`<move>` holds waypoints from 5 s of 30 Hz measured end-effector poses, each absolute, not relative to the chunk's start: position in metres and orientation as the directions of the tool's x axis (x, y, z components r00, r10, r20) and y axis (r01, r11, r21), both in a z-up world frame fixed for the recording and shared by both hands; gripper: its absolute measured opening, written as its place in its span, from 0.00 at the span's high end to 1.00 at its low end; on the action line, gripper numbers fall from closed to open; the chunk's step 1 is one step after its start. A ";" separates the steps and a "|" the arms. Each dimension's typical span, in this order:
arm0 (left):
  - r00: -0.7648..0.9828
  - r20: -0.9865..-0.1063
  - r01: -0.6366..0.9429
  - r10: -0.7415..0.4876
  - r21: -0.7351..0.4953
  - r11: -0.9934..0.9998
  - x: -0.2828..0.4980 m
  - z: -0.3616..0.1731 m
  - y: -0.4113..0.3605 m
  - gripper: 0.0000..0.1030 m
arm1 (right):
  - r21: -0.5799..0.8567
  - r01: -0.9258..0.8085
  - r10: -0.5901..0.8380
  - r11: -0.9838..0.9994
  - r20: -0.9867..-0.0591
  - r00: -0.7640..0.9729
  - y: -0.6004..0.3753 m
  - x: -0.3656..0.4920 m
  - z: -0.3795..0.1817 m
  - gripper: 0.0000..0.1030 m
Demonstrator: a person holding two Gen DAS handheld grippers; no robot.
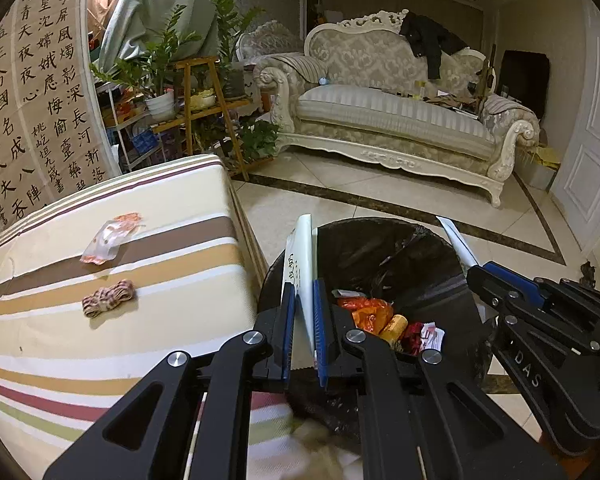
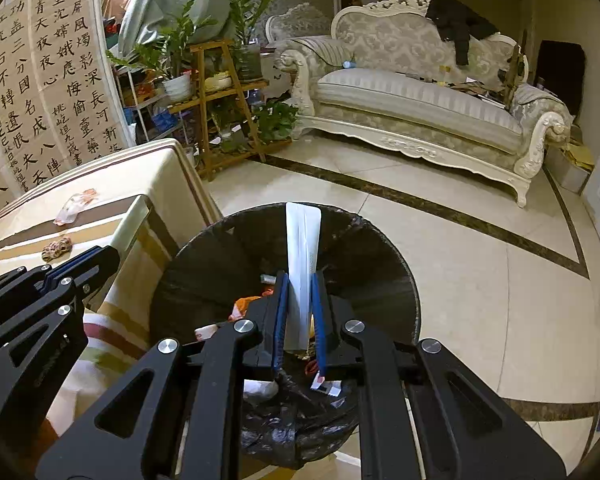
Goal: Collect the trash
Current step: 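Carry the milk tube and tube packet over the bin and open both grippers, then grasp the checkered ribbon on the table with the left gripper, then grasp the clear orange-printed wrapper with the right gripper while the left holds the ribbon, then carry the ribbon and wrapper over the bin and open both grippers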
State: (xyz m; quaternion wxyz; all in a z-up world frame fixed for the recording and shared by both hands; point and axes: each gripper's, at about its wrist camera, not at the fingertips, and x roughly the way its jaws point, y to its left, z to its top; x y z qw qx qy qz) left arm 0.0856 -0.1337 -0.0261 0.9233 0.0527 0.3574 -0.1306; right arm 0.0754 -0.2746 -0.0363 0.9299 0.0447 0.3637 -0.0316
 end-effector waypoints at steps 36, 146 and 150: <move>0.719 -0.678 0.253 -0.153 0.050 0.966 0.098 -0.026 -0.136 0.32 | 0.084 0.148 -0.049 0.985 -0.694 0.718 -0.288 0.089 -0.047 0.50; 0.716 -0.694 -0.188 0.077 -0.086 0.978 0.097 -0.022 0.138 0.99 | 0.109 -0.276 0.258 0.955 -0.762 0.594 -0.032 0.175 -0.034 0.93; 0.721 -0.691 -0.157 0.051 -0.091 0.983 0.093 -0.021 0.123 0.99 | 0.117 -0.271 0.265 0.955 -0.748 0.609 -0.048 0.158 -0.027 0.93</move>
